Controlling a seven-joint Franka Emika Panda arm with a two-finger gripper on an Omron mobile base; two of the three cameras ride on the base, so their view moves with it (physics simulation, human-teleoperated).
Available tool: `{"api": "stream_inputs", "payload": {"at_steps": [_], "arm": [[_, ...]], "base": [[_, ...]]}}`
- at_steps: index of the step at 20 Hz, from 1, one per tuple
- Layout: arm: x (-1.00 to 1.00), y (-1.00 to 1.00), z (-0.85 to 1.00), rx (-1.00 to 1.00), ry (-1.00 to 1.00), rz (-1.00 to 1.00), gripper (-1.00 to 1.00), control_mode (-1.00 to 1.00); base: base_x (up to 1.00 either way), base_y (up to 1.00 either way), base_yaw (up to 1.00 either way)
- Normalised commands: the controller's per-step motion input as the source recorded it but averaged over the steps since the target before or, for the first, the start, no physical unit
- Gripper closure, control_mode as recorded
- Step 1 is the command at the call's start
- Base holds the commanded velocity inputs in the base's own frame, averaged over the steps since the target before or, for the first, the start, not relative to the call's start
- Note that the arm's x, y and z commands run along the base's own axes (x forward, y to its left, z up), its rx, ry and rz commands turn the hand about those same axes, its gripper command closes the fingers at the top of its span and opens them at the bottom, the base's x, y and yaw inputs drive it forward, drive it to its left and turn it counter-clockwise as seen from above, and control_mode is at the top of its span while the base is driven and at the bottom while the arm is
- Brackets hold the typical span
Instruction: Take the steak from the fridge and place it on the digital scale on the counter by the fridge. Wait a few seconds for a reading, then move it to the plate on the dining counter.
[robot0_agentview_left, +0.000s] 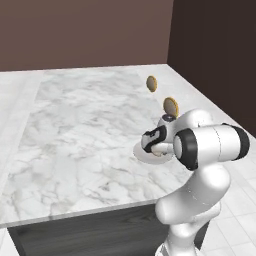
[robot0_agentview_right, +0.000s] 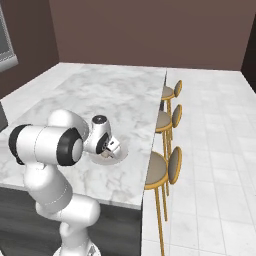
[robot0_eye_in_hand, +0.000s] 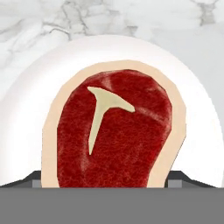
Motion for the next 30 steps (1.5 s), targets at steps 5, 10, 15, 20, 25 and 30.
{"api": "stream_inputs", "payload": {"at_steps": [5,10,15,20,25,30], "arm": [[0.46,0.12,-0.02,0.0,0.0,0.0,-1.0,-1.0],[0.24,0.17,-0.05,0.0,0.01,0.0,-1.0,-1.0],[-0.06,0.01,0.0,0.0,0.0,0.0,-1.0,-1.0],[-0.14,0.0,0.0,0.0,0.0,0.0,-1.0,-1.0],[-0.35,0.0,0.34,0.0,-0.03,-0.01,-1.0,-1.0],[-0.68,0.0,0.99,0.0,-0.19,0.0,-1.0,-1.0]], "base": [[0.0,0.0,0.0],[0.0,0.0,0.0],[0.0,0.0,0.0],[0.0,0.0,0.0],[0.0,0.0,0.0],[0.0,0.0,0.0]]}}
